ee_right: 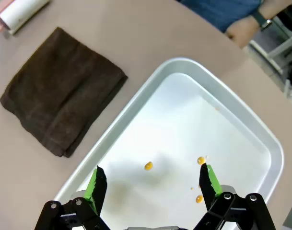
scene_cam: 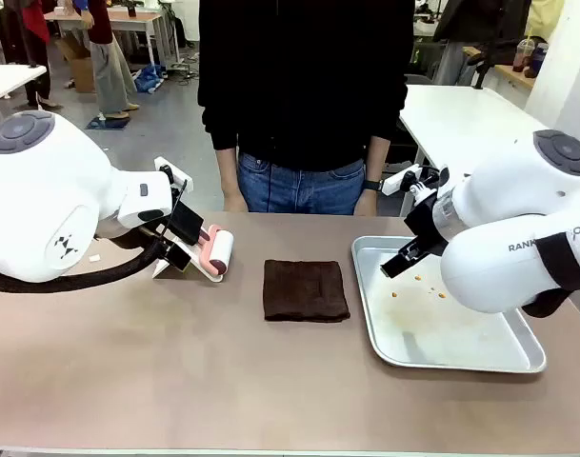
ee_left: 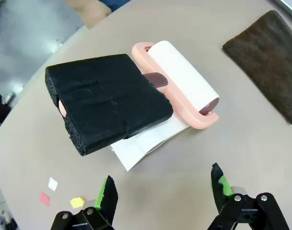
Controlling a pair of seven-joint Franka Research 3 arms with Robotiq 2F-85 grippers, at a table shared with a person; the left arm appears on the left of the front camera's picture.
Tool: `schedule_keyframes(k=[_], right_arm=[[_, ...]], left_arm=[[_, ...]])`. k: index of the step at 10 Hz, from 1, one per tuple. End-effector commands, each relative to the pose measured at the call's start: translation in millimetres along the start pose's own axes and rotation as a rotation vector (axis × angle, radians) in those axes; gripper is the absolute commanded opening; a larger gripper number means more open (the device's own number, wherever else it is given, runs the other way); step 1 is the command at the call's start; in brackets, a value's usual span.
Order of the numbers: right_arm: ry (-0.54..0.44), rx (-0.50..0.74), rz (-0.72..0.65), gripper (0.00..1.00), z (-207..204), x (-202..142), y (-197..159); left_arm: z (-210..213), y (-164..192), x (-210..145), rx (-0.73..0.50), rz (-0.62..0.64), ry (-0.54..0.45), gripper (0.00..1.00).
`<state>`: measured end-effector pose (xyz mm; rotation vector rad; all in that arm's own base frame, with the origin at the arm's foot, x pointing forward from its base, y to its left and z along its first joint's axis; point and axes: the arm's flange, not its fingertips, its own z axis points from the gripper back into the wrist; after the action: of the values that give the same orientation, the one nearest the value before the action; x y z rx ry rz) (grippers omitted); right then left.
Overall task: Clean the surface of the table.
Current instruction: Hold the Lint Roller with your left hand and the towel with your right hand.
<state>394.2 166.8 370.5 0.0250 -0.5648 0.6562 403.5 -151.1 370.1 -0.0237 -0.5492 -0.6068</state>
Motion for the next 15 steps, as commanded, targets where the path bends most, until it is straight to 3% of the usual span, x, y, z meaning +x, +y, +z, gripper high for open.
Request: schedule_keyframes(k=[1,15], right_arm=[[-0.001,0.0,0.0,1.0,0.1,0.2,0.0],[0.0,0.0,0.001,1.0,0.0,0.0,0.1]], left_arm=[[0.1,0.0,0.0,0.0,0.0,0.0,1.0],[0.0,0.1,0.0,0.0,0.001,0.0,1.0]])
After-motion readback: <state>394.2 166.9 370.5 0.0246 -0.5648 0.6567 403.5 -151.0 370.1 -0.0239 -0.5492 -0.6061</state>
